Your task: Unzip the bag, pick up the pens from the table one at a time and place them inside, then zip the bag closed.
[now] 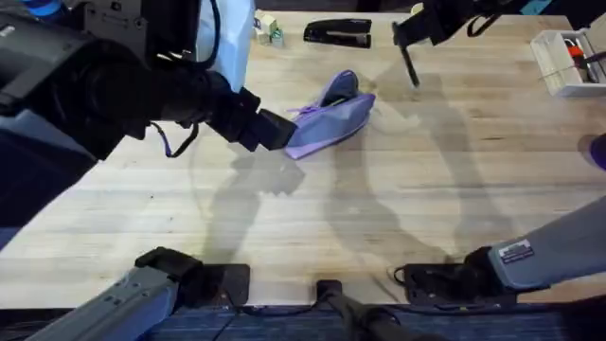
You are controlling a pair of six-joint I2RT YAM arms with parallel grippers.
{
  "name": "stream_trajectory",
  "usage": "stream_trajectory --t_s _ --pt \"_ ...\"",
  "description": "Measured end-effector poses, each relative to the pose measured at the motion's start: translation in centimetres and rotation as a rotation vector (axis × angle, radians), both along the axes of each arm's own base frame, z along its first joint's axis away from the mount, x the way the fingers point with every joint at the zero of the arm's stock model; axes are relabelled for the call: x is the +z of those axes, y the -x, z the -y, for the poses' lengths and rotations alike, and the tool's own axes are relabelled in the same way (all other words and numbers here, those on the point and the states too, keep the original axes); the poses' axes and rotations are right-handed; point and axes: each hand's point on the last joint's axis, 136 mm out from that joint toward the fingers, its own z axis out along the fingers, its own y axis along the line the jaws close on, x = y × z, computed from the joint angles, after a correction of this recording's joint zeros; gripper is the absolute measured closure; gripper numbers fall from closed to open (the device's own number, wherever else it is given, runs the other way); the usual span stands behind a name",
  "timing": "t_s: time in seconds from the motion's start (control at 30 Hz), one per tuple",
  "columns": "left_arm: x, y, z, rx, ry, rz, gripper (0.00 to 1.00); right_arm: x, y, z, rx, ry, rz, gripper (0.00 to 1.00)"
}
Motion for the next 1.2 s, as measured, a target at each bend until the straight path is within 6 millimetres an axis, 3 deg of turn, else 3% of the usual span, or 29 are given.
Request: stream_trajectory --t_s 0.3,0.5,0.83,1.2 --pt "0.0 0.0 0.0 0.0 0.0 -0.001 0.008 -1.3 5.8 -5.1 0.627 0.118 0.04 0.97" --pt "0.0 0.0 0.0 0.0 0.0 0.0 0.008 -1.4 7.5 -7.9 0.967 0.217 0.167 0.97" --pt "0.0 0.0 0.0 0.0 0.0 0.0 0.008 -2.3 8.2 -9.6 1.257 0.453 0.264 0.97" --pt "0.0 0.0 0.0 0.0 0.0 0.0 0.008 -3.4 7.4 -8.9 1.345 0.586 0.266 0.97"
